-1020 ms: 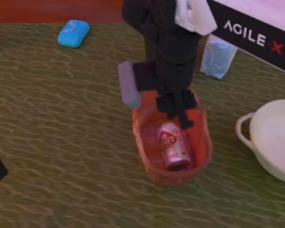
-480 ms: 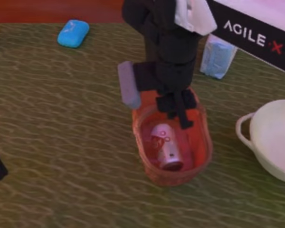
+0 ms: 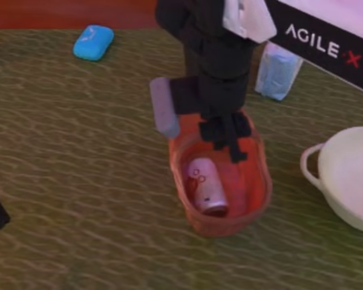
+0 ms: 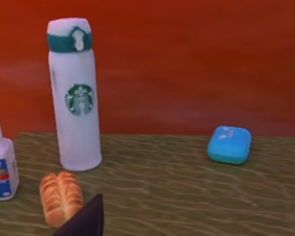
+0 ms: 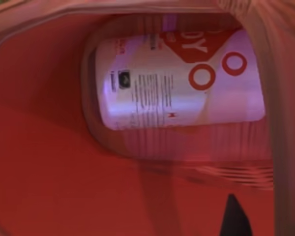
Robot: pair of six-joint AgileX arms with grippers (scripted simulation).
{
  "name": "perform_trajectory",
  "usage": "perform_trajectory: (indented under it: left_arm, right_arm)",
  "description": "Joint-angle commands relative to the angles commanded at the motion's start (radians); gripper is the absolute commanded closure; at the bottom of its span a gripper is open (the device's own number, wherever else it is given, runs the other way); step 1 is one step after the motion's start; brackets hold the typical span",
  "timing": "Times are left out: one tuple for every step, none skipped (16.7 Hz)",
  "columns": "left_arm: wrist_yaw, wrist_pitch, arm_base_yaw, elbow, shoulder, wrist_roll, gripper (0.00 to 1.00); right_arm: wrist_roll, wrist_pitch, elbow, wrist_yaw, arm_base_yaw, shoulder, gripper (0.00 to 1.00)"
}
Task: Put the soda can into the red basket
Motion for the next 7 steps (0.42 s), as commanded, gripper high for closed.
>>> perform_trajectory:
  left_arm:
    - [0.0, 0.0, 0.0, 0.0, 0.0, 0.0, 0.0]
    - [0.0, 0.0, 0.0, 0.0, 0.0, 0.0, 0.0]
    - [0.0, 0.0, 0.0, 0.0, 0.0, 0.0, 0.0]
    - [0.0, 0.0, 0.0, 0.0, 0.0, 0.0, 0.0]
    - [0.0, 0.0, 0.0, 0.0, 0.0, 0.0, 0.0]
    - [0.0, 0.0, 0.0, 0.0, 0.0, 0.0, 0.0]
    - [0.0, 0.0, 0.0, 0.0, 0.0, 0.0, 0.0]
  right_arm:
    - [-0.005, -0.024, 0.024, 0.0, -0.004, -0.002, 1.0]
    - [-0.009, -0.056, 0.054, 0.0, -0.009, -0.004, 1.0]
    - [-0.015, -0.094, 0.084, 0.0, -0.014, -0.007, 1.0]
    - [-0.021, -0.129, 0.114, 0.0, -0.02, -0.011, 1.0]
    - [-0.026, -0.154, 0.138, 0.0, -0.023, -0.013, 1.0]
    - [-0.029, -0.169, 0.152, 0.0, -0.026, -0.016, 1.0]
    - [-0.03, -0.172, 0.156, 0.0, -0.027, -0.016, 1.0]
